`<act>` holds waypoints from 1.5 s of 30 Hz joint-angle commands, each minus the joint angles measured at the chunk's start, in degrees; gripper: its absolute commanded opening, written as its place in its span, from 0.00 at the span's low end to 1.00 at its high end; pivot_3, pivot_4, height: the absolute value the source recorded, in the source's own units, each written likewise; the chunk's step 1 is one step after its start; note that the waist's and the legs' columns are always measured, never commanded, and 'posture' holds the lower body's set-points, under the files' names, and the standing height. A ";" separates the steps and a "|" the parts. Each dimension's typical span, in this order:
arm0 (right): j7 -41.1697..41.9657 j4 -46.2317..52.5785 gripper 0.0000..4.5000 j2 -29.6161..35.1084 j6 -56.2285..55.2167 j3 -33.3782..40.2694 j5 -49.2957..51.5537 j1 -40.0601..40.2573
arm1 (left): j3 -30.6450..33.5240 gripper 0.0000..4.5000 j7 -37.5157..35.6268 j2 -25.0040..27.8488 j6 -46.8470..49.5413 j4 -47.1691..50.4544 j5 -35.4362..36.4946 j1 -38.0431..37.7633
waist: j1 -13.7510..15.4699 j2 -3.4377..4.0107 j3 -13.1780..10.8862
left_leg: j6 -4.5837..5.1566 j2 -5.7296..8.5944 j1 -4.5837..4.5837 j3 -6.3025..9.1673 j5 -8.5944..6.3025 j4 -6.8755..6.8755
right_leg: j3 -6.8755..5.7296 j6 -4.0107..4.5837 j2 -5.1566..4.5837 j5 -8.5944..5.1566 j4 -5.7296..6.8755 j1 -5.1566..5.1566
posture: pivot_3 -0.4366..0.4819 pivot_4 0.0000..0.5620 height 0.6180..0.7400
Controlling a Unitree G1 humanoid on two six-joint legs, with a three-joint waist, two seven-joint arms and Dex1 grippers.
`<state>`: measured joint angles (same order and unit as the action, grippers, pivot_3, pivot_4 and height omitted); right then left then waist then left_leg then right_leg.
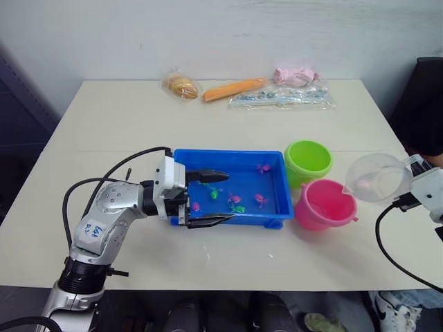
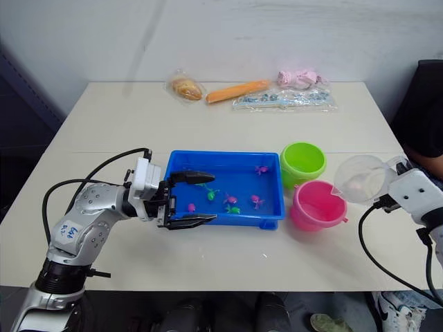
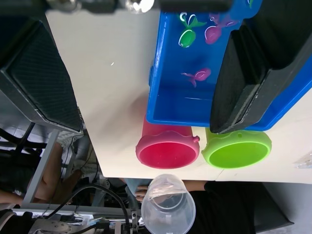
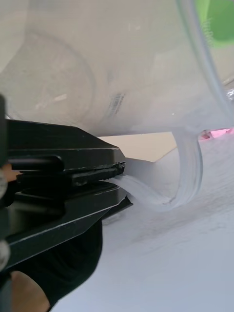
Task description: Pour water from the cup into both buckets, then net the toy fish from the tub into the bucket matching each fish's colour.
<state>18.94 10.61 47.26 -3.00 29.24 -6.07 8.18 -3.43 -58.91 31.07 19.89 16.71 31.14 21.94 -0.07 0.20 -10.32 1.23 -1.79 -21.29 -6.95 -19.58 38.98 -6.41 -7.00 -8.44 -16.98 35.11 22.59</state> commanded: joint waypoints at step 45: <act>-9.68 -5.36 0.02 3.88 -19.87 -0.47 -19.50 -3.57 | 0.06 1.00 0.47 -2.26 -3.42 -1.08 -2.11 0.77 | -0.05 -0.08 -0.05 | -0.04 -0.01 0.01 0.00 0.05 0.02 | 0.00 -0.01 0.03 0.00 -0.02 -0.02 | 0.48 0.27 1.00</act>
<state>10.59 4.25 49.84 -22.22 27.17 -25.61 5.32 -3.42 -58.35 29.03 17.49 14.92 28.97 21.94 -0.13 0.12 -10.37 1.19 -1.80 -21.28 -6.95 -19.53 39.00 -6.41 -7.02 -8.41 -16.98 35.08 22.56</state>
